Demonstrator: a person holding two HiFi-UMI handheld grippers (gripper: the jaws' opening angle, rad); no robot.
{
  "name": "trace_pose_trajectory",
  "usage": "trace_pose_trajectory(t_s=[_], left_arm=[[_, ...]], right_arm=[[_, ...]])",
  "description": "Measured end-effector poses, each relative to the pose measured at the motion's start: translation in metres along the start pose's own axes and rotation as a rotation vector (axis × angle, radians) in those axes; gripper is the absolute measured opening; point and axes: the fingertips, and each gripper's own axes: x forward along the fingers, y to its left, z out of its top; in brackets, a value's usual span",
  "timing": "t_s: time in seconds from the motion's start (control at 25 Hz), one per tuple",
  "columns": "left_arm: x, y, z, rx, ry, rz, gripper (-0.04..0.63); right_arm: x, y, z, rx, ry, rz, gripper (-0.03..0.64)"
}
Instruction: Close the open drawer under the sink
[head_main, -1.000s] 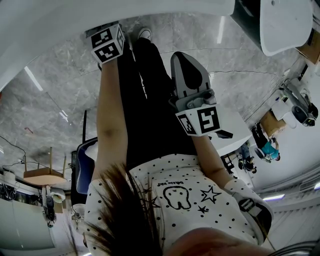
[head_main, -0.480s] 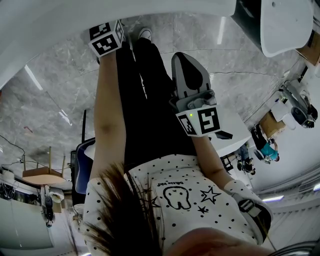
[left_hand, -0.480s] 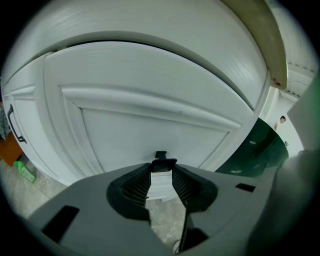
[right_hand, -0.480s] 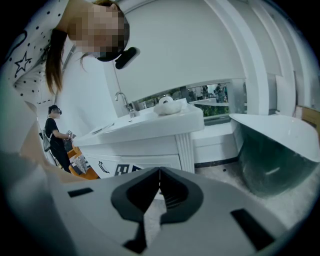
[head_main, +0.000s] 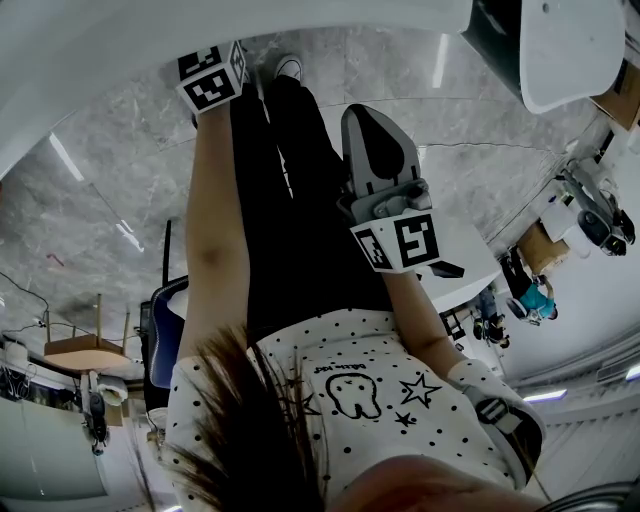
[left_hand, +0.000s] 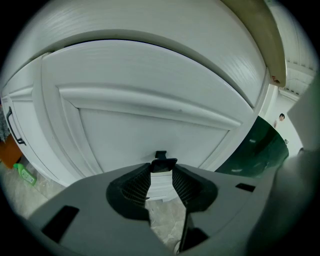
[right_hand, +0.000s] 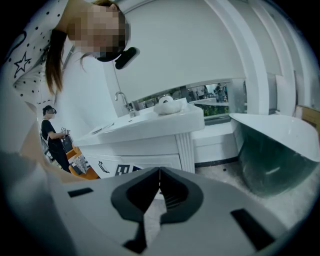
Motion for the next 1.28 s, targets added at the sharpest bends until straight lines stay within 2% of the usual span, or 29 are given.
trace_pose_trajectory(t_s=[0.56,0.92,1.28], left_arm=[[0.002,-0.002,-0.002,-0.03,0.021,-0.017,0.137],[-0.002,0.001,-0.005,-0.034,0.024,0.004,0.137],[-0.021,-0.001,0.011,-0.042,-0.02,0.001,0.136]], right_arm=[[0.0,0.003,-0.004,0.008,0.008,0.001,0.014],[0.002,0.01,-0.008,0.014,0.012,0.004,0.014],[0.002,0.016,-0.009,0.011,0.012,0.012,0.014]])
